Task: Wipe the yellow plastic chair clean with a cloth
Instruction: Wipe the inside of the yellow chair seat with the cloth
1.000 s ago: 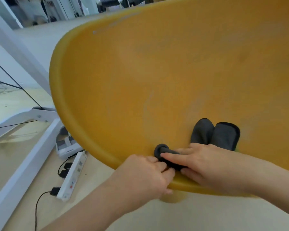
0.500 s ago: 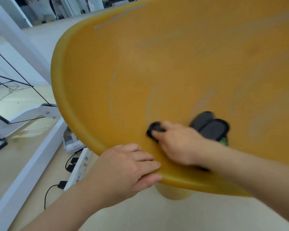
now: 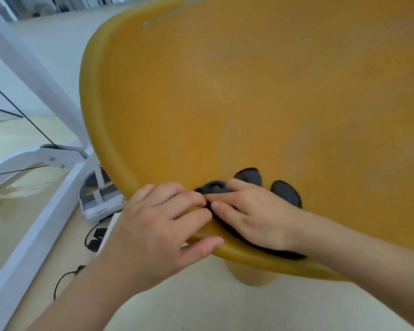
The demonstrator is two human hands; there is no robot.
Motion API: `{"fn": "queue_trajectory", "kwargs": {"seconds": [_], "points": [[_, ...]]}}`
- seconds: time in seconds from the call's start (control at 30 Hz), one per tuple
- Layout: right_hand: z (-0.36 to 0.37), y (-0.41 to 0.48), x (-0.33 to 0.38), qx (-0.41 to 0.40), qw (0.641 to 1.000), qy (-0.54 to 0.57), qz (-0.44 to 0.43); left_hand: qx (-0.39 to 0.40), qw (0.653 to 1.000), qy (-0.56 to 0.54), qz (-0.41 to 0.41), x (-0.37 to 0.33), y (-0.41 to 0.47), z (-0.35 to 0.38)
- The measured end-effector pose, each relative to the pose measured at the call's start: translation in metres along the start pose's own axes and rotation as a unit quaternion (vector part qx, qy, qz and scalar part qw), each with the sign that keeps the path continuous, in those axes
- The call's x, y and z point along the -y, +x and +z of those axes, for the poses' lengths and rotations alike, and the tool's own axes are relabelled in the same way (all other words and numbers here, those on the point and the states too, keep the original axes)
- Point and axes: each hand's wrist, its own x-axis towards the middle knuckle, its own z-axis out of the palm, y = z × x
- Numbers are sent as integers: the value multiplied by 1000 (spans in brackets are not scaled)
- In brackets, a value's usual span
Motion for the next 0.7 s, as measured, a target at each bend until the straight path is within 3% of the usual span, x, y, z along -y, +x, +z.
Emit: {"fn": "queue_trajectory", "kwargs": {"seconds": [0.07,0.13,0.23,0.37,0.43,0.6,0.7], "points": [[7,30,28,-45,994,100,-23,-59,997,-38,-22,4,0,0],[3,34,31,-48,990,133,-6,-76,995,-60,-29,5,0,-2],[-9,-8,-4,27,995,8,94,12,999,-10,-42,1,4,-3],[-36,-72,-57,36,938,-142,315,156,985,37,-57,-5,20,5],[-35,-67,-54,32,944,-115,309,173,984,36,-25,-10,25,11],[-1,-12,13,18,991,-7,136,163,986,15,-37,-18,34,0],[-16,-29,9,76,981,-41,172,200,977,4,-69,-19,36,-3]]}}
